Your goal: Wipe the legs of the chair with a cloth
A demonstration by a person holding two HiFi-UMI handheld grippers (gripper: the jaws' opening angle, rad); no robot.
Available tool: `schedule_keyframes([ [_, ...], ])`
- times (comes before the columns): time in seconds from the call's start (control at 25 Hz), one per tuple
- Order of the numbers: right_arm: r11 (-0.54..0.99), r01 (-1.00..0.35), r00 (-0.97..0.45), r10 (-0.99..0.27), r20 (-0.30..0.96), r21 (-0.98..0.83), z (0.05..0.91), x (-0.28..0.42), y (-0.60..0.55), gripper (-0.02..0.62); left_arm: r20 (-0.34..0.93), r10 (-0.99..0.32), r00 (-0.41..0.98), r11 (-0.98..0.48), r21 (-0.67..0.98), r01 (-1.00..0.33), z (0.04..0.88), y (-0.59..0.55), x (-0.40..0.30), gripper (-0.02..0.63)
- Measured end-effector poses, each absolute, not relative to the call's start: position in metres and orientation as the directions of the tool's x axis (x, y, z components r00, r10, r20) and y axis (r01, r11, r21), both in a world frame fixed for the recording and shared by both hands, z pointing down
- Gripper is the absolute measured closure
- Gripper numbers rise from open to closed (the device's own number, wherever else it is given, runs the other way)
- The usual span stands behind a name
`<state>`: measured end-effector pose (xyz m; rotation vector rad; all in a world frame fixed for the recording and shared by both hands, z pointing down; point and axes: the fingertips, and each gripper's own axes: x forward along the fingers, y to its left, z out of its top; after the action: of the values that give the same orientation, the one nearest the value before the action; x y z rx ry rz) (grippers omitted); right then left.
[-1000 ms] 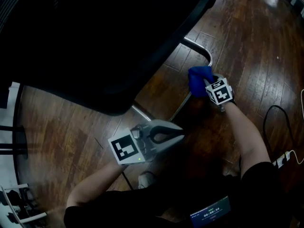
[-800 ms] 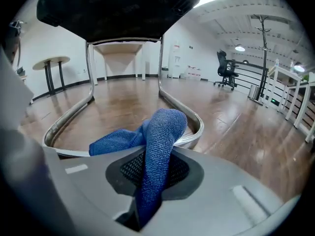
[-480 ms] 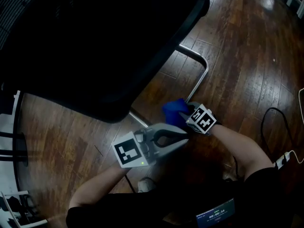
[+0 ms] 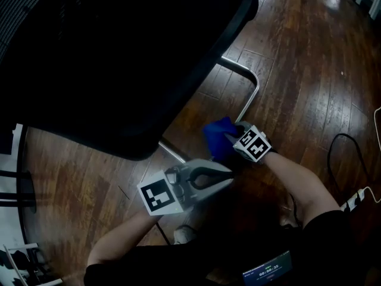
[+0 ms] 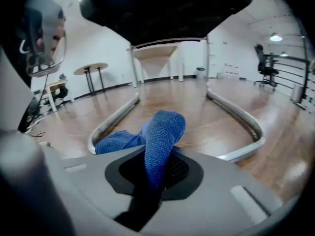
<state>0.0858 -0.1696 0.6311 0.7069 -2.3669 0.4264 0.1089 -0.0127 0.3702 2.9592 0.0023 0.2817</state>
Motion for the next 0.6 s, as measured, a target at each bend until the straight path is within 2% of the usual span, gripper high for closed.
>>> schedule_keyframes([
  [0.12,0.647,-0.760,-0.522,-0.549,0.653,-0.065,0.631,0.152,-0.234,0.538,0.205,0.016,0.979,-0.982,0.186,-0.023,0.374,-0.012,0.106,0.604],
  [0.24,0.488,-0.872,-0.385,-0.637,0.668,-0.038,0.628,0.208,-0.280,0.538,0.209,0.018,0.978,-0.979,0.201,-0.025,0.376,-0.011,0.102,0.604],
  [0.44,0.350,-0.937,-0.271,-0.695,0.666,-0.016,0.626,0.248,-0.306,0.538,0.209,-0.004,0.978,-0.971,0.232,-0.053,0.377,-0.011,0.089,0.604],
  [0.6,0.316,-0.946,-0.286,-0.703,0.651,-0.074,0.628,0.232,-0.288,0.545,0.198,-0.004,0.980,-0.970,0.238,-0.053,0.379,-0.013,0.088,0.604],
])
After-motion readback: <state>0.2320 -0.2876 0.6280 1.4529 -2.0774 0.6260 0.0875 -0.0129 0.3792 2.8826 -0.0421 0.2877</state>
